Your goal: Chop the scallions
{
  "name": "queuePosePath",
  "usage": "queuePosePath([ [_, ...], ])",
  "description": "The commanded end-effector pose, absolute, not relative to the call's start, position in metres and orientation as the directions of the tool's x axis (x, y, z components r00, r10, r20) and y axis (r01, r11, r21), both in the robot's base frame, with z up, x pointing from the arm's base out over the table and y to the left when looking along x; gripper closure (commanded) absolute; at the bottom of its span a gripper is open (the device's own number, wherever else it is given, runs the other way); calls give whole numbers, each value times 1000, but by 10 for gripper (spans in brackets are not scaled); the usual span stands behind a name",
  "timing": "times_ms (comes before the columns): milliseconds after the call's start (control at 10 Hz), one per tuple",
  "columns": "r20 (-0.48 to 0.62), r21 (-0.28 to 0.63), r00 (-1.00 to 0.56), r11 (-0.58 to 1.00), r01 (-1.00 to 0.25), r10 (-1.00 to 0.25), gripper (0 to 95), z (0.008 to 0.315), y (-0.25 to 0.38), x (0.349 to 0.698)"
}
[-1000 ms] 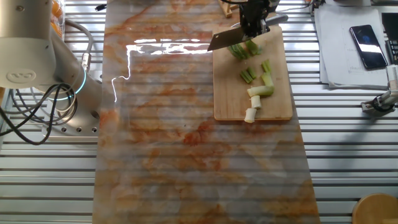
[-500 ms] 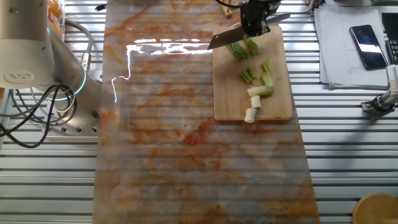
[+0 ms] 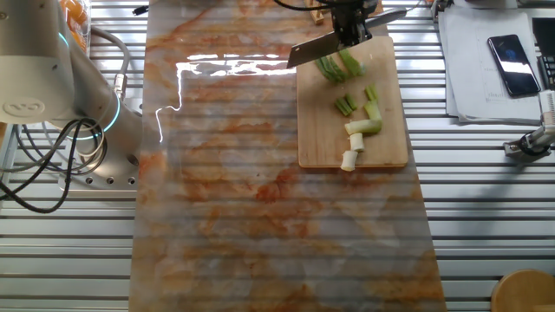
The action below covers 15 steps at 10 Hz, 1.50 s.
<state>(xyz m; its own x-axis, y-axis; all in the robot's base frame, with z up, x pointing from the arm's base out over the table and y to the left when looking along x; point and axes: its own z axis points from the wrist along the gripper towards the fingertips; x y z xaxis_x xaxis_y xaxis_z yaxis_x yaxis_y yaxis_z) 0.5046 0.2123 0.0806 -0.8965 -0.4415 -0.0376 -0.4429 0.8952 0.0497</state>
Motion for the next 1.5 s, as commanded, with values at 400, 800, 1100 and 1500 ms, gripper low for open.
queuePosePath([
  [400, -55, 46, -902, 901, -430, -428, 950, 72, 217, 519],
  [800, -47, 42, -904, 904, -426, -424, 950, 64, 218, 519],
  [1100, -40, 40, -904, 904, -427, -425, 950, 63, 219, 520],
  [1500, -48, 35, -905, 905, -424, -422, 950, 55, 221, 519],
])
